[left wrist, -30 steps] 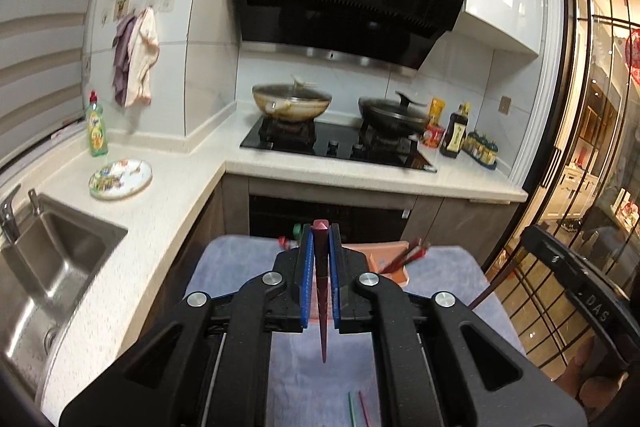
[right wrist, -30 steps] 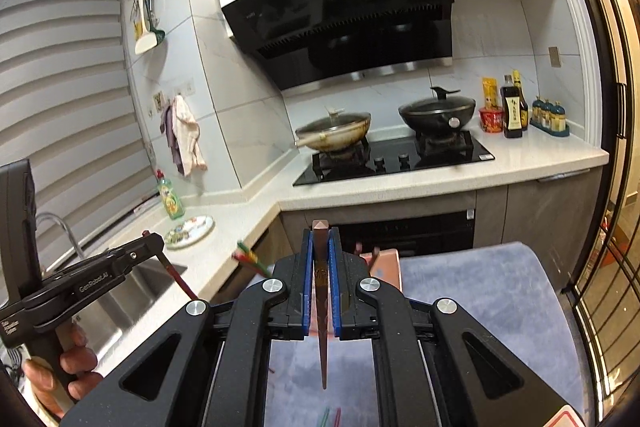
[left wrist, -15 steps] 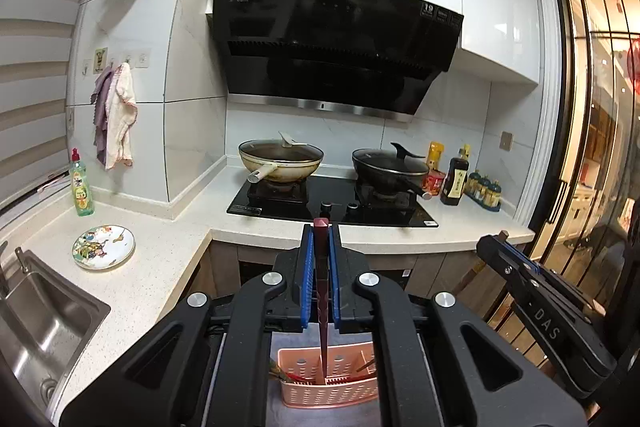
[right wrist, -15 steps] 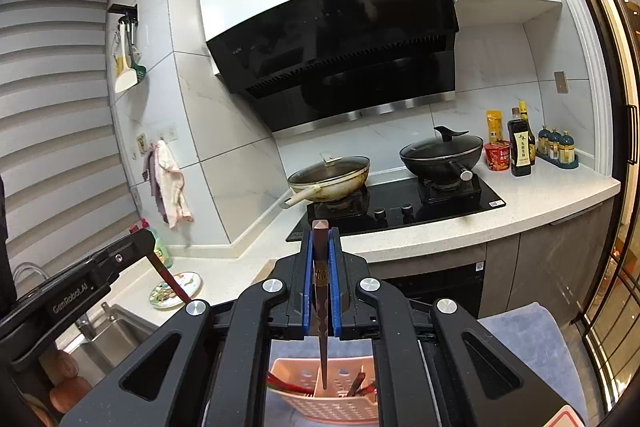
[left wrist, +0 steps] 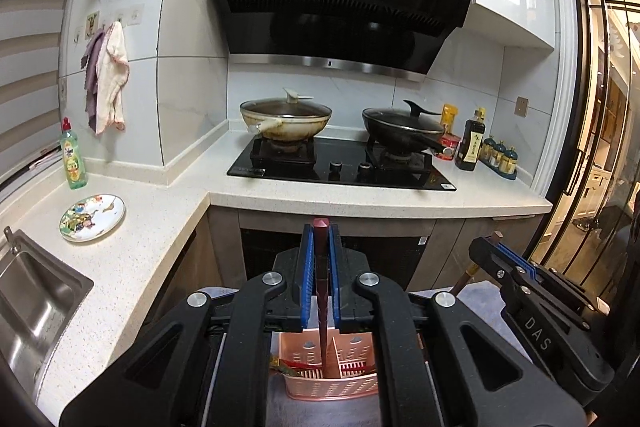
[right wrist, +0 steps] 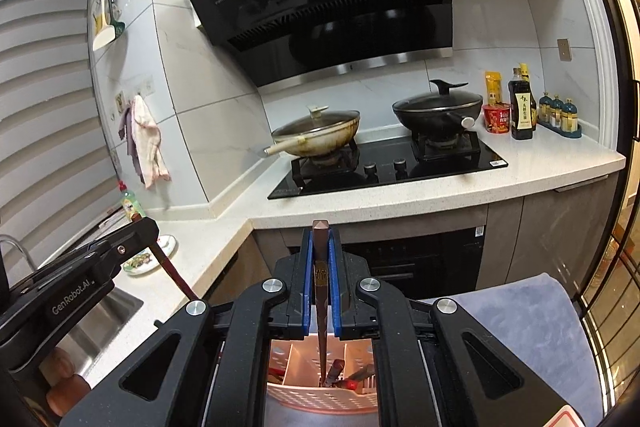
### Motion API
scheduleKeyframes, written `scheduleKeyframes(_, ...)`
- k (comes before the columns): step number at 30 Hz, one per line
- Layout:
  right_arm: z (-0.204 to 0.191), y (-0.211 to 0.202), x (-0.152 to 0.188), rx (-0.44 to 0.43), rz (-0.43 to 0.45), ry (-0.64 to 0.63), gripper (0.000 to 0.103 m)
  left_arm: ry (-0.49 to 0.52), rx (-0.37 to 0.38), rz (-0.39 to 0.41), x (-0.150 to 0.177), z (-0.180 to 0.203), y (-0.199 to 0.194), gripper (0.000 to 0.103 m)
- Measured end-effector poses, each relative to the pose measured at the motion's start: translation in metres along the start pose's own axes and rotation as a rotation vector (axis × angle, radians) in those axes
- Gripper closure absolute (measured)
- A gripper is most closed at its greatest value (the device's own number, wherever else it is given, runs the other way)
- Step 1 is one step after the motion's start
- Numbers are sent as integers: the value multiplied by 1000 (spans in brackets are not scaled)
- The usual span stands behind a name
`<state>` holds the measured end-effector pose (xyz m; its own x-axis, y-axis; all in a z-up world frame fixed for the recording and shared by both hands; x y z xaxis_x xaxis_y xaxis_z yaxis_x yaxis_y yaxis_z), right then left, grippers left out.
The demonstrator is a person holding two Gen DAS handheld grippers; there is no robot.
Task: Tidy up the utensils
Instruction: 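Open both tools to drop the chopsticks into the pink basket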
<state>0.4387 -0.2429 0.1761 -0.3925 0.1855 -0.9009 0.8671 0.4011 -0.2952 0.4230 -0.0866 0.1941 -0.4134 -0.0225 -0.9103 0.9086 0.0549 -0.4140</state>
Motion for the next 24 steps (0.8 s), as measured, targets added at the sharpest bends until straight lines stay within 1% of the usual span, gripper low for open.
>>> scheduleKeyframes(4,1,7,8,1,-21,-1,95,-5,-13,-18,9,-2,8,95)
scheduleKeyframes(6,1,5,10,10,-15,-1,88,-11,-9,-28,11,-3,10,94)
scheduleKeyframes(8,0,1,11,3,-9,3,85,-15,-16,-36,14,-5,11,86)
scheduleKeyframes(9,-1,-1,11,2,-6,2,85,-20,-21,-38,14,-7,11,76)
scheduleKeyframes(10,-2,-3,11,0,-5,0,85,-26,-23,-38,14,-9,10,70)
scheduleKeyframes(12,-4,-8,11,-4,-4,-4,85,-39,-23,-35,15,-12,6,66)
scheduleKeyframes(15,-8,-16,11,-7,-3,-14,85,-40,-29,-30,16,-15,-1,64)
scheduleKeyframes(18,-12,-26,13,-15,-2,-15,85,-32,-38,-22,18,-17,-12,60)
scheduleKeyframes(24,-24,-50,23,-32,-13,-32,85,-12,-51,-20,27,-23,-35,60)
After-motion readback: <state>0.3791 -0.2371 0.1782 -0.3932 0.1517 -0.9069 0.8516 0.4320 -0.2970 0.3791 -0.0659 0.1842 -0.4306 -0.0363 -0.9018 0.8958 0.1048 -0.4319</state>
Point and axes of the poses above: each gripper's, at about its wrist camera, not at the fingertips, and y roughly the way its jaws point, z to its right, x to its underside, the point moved 5 cm from there along y, roughly the way its jaws point, and after that the axes turned 14 degrees about -x, right-handed, at the moved point
